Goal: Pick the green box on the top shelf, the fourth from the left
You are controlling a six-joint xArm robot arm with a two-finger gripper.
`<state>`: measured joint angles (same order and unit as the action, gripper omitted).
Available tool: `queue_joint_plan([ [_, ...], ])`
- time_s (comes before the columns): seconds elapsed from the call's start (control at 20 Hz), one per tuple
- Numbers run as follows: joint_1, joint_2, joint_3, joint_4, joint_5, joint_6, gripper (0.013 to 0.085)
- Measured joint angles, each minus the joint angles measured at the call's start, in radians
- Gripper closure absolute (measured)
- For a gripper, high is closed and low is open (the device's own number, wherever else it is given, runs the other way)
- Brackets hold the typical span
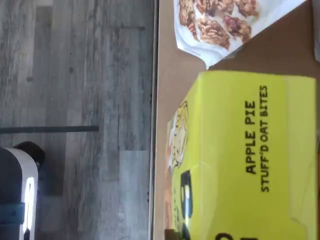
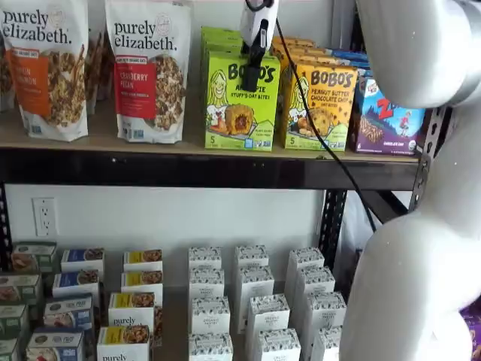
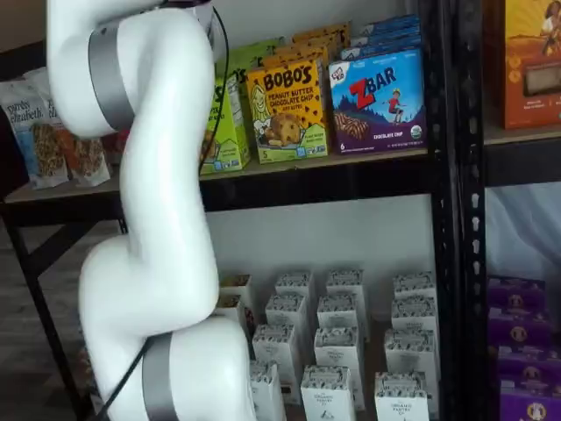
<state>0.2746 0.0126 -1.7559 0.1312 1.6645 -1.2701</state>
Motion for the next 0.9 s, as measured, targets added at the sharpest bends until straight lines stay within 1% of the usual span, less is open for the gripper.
queue_joint_plan([
  [0.05,0.000,-0.001,0.002,0.001,-0.002,0.000,0.0530],
  [0.1,0.000,-0.002,0.003,0.002,-0.005,0.000,0.0570],
  [0.15,0.000,-0.002,0.003,0.002,-0.006,0.000,0.0570],
  [0.2,0.000,-0.003,0.003,0.003,-0.007,0.001,0.0610],
  [0.85,-0.001,0.005,-0.018,0.012,0.008,0.003,0.0610],
  [0.9,-0.002,0.005,-0.018,0.013,0.008,0.002,0.0650],
])
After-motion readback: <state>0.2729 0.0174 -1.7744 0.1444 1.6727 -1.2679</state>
